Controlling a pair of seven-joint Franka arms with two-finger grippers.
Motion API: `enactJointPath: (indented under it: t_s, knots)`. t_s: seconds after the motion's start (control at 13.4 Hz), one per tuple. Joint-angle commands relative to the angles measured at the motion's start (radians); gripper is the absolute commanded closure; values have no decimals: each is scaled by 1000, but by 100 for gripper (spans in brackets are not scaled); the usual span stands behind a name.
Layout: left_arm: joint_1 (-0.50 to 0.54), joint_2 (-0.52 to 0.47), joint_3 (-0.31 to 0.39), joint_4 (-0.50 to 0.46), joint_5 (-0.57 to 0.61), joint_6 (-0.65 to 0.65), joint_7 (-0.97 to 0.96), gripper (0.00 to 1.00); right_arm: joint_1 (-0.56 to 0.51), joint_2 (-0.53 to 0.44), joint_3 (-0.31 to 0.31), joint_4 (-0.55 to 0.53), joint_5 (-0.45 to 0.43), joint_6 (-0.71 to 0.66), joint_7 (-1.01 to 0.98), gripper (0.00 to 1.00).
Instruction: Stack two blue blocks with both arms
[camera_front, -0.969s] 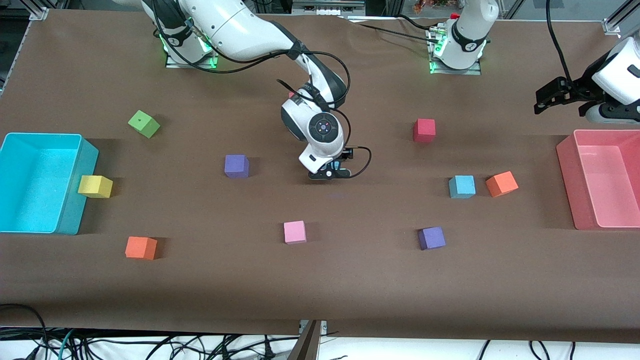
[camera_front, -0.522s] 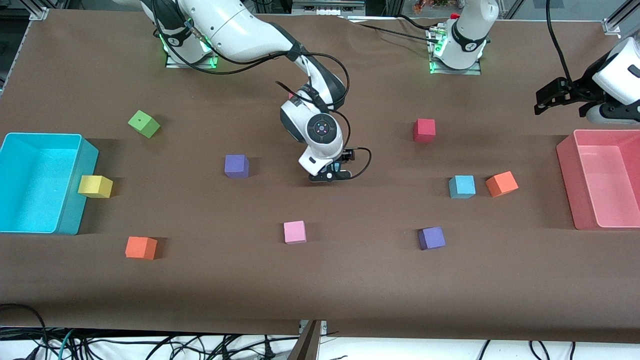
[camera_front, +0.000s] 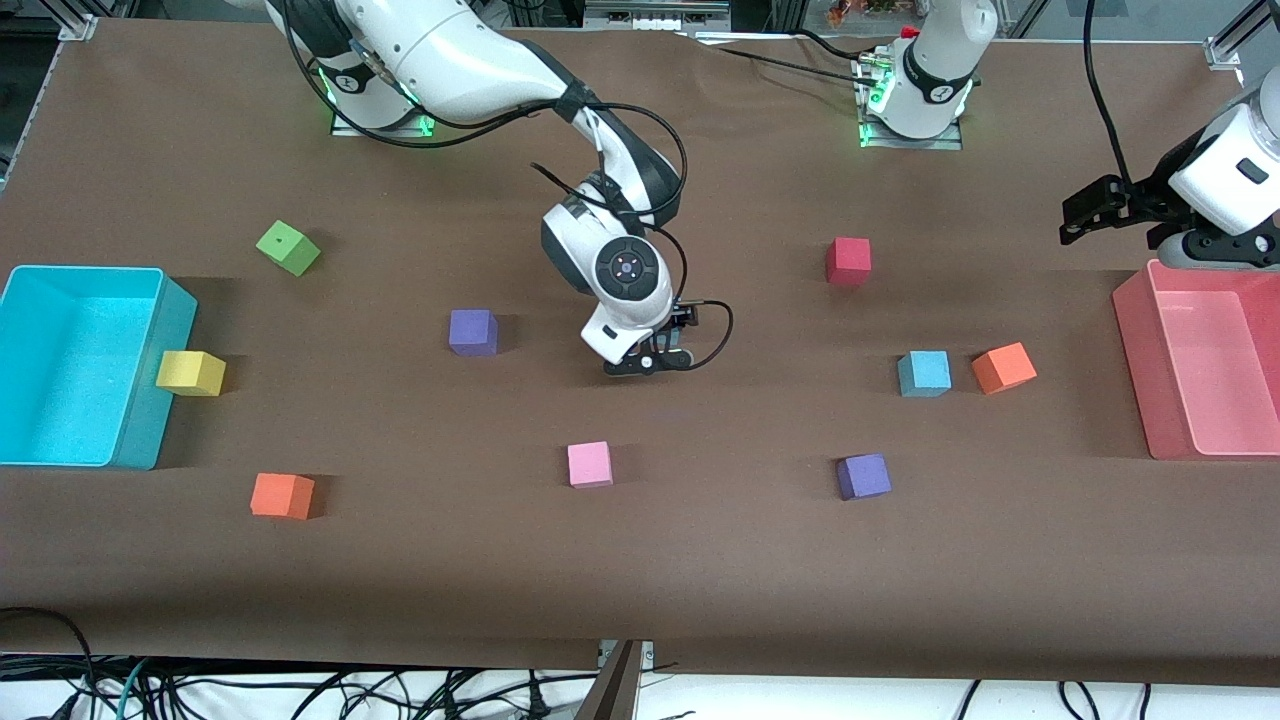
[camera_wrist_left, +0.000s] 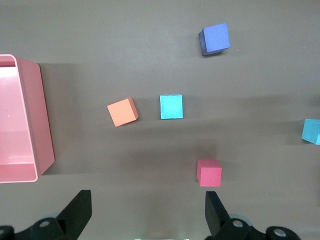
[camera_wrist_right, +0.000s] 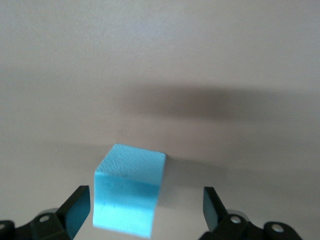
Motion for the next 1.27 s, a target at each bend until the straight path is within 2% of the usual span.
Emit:
enactJointPath:
  t_s: [0.0, 0.15, 0.3, 0.52, 0.67, 0.75, 0.89, 1.04, 1.19]
  knots:
    - [-3, -6, -3, -7, 27, 13, 0, 0, -60, -52, 10, 32, 57, -122, -85, 0]
    - [-1, 22, -2, -37, 27, 63, 1, 0, -114, -90, 9, 30, 75, -156, -194, 0]
    - [-3, 37, -2, -149, 27, 185, 0, 0, -128, -96, 7, 29, 73, -173, -303, 0]
    - [-6, 83, -3, -270, 27, 370, 1, 0, -128, -113, 10, -35, 78, -53, -447, 0]
    - [-13, 127, -3, -277, 27, 448, 4, 0, -125, -138, 12, -106, 101, 59, -600, 0]
    - [-15, 150, -3, -278, 27, 489, 4, 0, -125, -139, 10, -117, 149, 86, -666, 0]
    - [-23, 206, -3, -280, 23, 505, 8, 0, -122, -152, 9, -161, 187, 142, -754, 0]
    - [-30, 229, -3, -288, 23, 502, 11, 0, -123, -226, 10, -315, 200, 256, -861, 0]
    - [-38, 269, -3, -313, -2, 546, 9, 0, -125, -312, 15, -530, 338, 455, -1043, 0]
